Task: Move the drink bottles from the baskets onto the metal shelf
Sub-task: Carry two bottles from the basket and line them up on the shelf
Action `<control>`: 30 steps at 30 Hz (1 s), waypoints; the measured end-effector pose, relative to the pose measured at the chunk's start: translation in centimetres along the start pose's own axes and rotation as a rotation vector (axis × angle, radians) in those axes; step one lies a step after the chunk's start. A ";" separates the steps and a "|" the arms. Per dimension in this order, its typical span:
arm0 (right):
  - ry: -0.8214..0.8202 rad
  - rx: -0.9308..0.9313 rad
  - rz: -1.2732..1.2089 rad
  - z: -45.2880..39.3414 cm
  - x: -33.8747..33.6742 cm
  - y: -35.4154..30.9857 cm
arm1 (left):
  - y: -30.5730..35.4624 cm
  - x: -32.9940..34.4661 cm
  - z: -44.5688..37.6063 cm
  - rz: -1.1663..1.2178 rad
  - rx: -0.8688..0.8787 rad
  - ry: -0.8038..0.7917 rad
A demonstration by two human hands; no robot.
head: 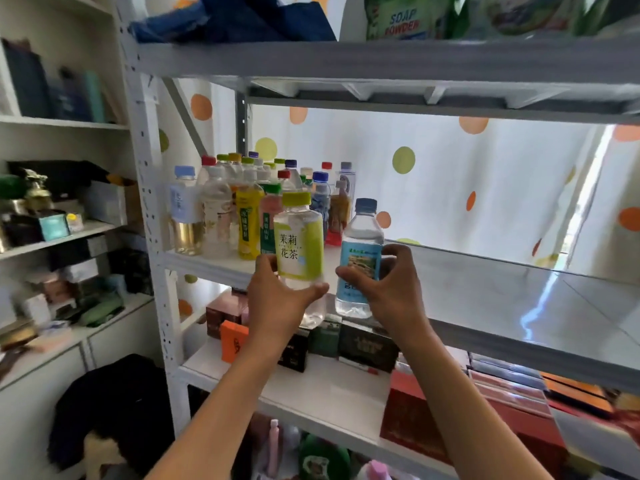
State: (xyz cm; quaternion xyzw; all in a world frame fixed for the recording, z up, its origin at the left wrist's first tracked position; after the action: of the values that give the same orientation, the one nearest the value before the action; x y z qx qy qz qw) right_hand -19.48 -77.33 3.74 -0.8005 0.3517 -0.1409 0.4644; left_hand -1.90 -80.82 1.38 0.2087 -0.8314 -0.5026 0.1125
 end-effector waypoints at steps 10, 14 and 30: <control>-0.166 0.022 0.056 -14.7 4.0 4.7 | -1.8 9.7 -7.2 -0.139 0.178 0.247; -0.215 -0.075 0.197 -19.2 5.9 6.1 | -1.5 13.3 -8.7 -0.109 0.157 0.288; -0.305 -0.076 0.297 -23.6 12.9 10.8 | -6.8 18.9 -12.2 -0.506 0.340 0.352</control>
State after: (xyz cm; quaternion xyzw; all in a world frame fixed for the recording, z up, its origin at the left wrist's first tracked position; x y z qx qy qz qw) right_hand -27.96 -104.99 5.81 -0.7689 0.3964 0.0652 0.4975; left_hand -12.24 -101.91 0.69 0.5072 -0.7930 -0.3253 0.0896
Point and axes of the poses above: each hand's wrist, its own z-axis away from the middle knuckle, its own x-axis out of the palm, y = z × x, the point moved 2 cm from there along -z, towards the middle knuckle, and after that the axes turned 14 degrees about y, right-handed, at the moved point
